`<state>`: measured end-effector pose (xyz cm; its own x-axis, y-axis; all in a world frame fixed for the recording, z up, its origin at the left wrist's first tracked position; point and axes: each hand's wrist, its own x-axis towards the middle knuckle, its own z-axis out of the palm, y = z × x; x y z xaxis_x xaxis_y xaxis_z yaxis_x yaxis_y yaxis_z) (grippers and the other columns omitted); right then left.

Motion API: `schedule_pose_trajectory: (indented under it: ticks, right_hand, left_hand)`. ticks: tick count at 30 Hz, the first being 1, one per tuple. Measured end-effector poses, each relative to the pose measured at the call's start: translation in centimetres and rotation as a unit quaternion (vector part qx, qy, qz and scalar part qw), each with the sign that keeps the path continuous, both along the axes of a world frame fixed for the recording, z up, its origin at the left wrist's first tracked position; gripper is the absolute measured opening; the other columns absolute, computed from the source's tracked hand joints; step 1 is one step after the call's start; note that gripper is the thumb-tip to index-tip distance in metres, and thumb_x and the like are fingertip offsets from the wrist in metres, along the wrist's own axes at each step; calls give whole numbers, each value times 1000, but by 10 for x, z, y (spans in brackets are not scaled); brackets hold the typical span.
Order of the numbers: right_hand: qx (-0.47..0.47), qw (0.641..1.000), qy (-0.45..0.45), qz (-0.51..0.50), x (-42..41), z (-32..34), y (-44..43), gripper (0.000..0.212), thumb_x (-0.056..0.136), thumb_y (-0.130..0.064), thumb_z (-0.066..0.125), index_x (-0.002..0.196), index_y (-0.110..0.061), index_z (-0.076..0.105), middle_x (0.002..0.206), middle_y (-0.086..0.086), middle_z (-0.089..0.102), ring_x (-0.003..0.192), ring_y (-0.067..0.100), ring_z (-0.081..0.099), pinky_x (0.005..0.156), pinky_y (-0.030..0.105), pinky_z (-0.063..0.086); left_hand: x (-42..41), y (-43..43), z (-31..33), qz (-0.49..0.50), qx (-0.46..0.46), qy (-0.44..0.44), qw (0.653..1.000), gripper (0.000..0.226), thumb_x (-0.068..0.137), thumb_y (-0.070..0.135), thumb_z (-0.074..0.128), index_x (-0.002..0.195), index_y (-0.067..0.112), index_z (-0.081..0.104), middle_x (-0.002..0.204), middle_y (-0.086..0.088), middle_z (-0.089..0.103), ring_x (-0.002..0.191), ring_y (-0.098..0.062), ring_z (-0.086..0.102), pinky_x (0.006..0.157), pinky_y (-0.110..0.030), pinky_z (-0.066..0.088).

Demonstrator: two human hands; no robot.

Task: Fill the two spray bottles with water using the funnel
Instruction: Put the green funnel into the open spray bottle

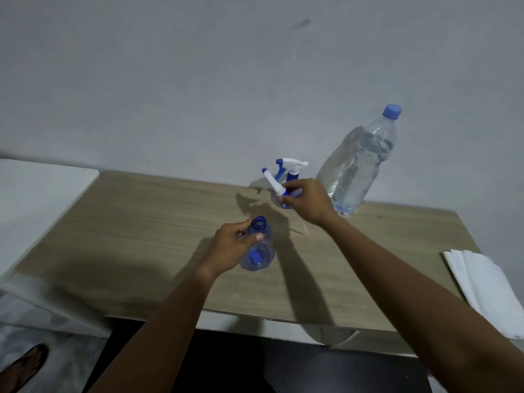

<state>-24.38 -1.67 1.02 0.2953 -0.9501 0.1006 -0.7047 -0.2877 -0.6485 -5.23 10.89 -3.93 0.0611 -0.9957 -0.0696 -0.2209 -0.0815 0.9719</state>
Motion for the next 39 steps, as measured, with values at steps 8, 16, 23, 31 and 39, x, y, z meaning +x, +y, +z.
schedule_pose_trajectory:
  ticks: [8, 16, 23, 31, 39]
  right_hand:
    - [56, 994, 94, -10, 18, -79, -4, 31, 80, -36, 77, 111, -33, 77, 100, -1, 78, 90, 23, 70, 72, 32, 51]
    - [95, 993, 63, -40, 23, -100, 4, 23, 76, -32, 75, 98, -30, 79, 99, 0, 77, 92, 27, 70, 71, 28, 44]
    - [75, 995, 37, -57, 16, -92, -6, 28, 80, -39, 76, 105, -27, 77, 104, 2, 77, 95, 26, 69, 78, 36, 54]
    - [92, 942, -136, -291, -19, -78, -46, 54, 94, -31, 68, 143, -21, 48, 127, 8, 64, 119, 30, 61, 97, 39, 48]
    - [128, 930, -157, -305, -29, -81, -57, 47, 101, -22, 56, 147, -21, 46, 143, 11, 57, 129, 33, 54, 108, 38, 41]
  left_hand:
    - [3, -2, -2, -19, 6, 6, 1000, 42, 91, 11, 71, 132, 15, 64, 116, 4, 75, 111, -8, 68, 96, -22, 53]
    - [7, -10, -1, -7, 1, -18, 1000, 45, 84, 6, 78, 128, 10, 67, 116, 3, 74, 110, -5, 68, 98, -24, 52]
    - [12, -18, 2, -23, 20, -35, 999, 49, 80, 7, 82, 127, 9, 69, 117, 0, 75, 111, -11, 69, 98, -30, 55]
    - [12, -21, 7, -24, 40, -21, 999, 43, 80, 4, 81, 121, 14, 72, 108, 6, 77, 103, -6, 71, 91, -23, 56]
    - [13, -22, 8, -29, 52, -21, 998, 43, 79, 7, 82, 120, 18, 72, 104, 13, 77, 101, -5, 72, 89, -24, 57]
